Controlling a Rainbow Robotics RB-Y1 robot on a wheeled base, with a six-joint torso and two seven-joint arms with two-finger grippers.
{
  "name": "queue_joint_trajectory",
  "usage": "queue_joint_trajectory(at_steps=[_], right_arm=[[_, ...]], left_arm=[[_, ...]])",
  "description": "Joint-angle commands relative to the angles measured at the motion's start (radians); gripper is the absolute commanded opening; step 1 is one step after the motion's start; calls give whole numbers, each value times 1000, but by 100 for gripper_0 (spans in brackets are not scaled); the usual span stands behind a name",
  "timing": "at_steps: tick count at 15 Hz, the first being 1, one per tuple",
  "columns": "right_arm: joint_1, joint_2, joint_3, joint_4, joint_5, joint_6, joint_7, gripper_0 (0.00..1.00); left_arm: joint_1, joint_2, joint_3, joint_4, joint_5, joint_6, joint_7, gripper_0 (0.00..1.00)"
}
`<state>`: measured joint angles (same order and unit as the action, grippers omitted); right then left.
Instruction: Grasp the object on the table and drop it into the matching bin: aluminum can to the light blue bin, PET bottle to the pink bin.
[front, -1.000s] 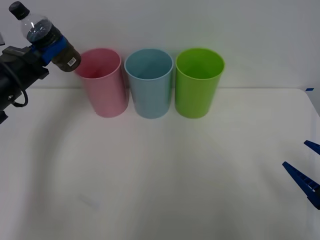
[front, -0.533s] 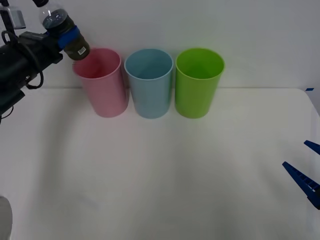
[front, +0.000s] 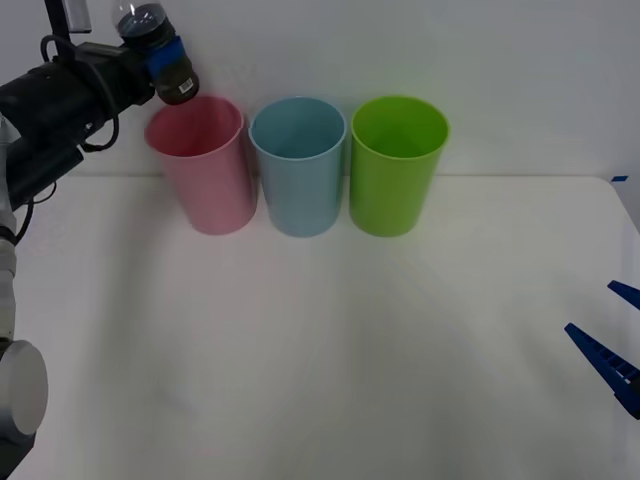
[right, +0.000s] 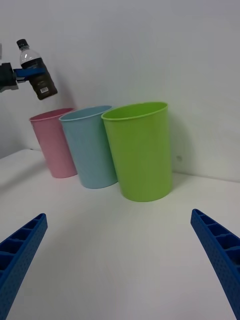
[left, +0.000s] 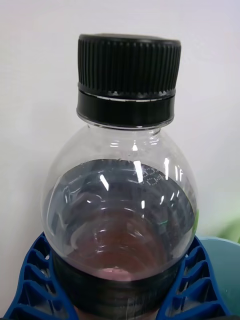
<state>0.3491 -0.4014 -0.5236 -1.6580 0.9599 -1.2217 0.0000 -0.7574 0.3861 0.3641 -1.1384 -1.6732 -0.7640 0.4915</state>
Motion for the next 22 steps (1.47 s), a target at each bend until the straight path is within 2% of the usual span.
queue_joint_trajectory(at_steps=[1, 4, 5, 6, 7, 8, 14, 17, 22], right_arm=[[0, 0, 0, 0, 0, 0, 0, 100], [0, 0, 0, 0, 0, 0, 0, 100], [0, 0, 0, 0, 0, 0, 0, 100], [0, 0, 0, 0, 0, 0, 0, 100], [0, 0, 0, 0, 0, 0, 0, 100], [0, 0, 0, 0, 0, 0, 0, 100], [0, 0, 0, 0, 0, 0, 0, 100], [0, 0, 0, 0, 0, 0, 0, 100], [0, 0, 0, 0, 0, 0, 0, 100]], left_arm=[[-2, -15, -7, 0, -2, 11, -7, 0], [-2, -16, -16, 0, -2, 15, -7, 5], [-2, -16, -19, 0, -2, 15, -8, 10], [-3, -16, -21, -1, 1, 15, -7, 24], [-2, -16, -24, 0, 3, 15, -8, 71], [-2, -16, -25, 0, 4, 15, -8, 100], [0, -15, -30, -1, 26, -3, -8, 100], [12, -13, -2, -1, 41, -61, -14, 100], [81, 14, -13, -29, 139, -77, -50, 100]])
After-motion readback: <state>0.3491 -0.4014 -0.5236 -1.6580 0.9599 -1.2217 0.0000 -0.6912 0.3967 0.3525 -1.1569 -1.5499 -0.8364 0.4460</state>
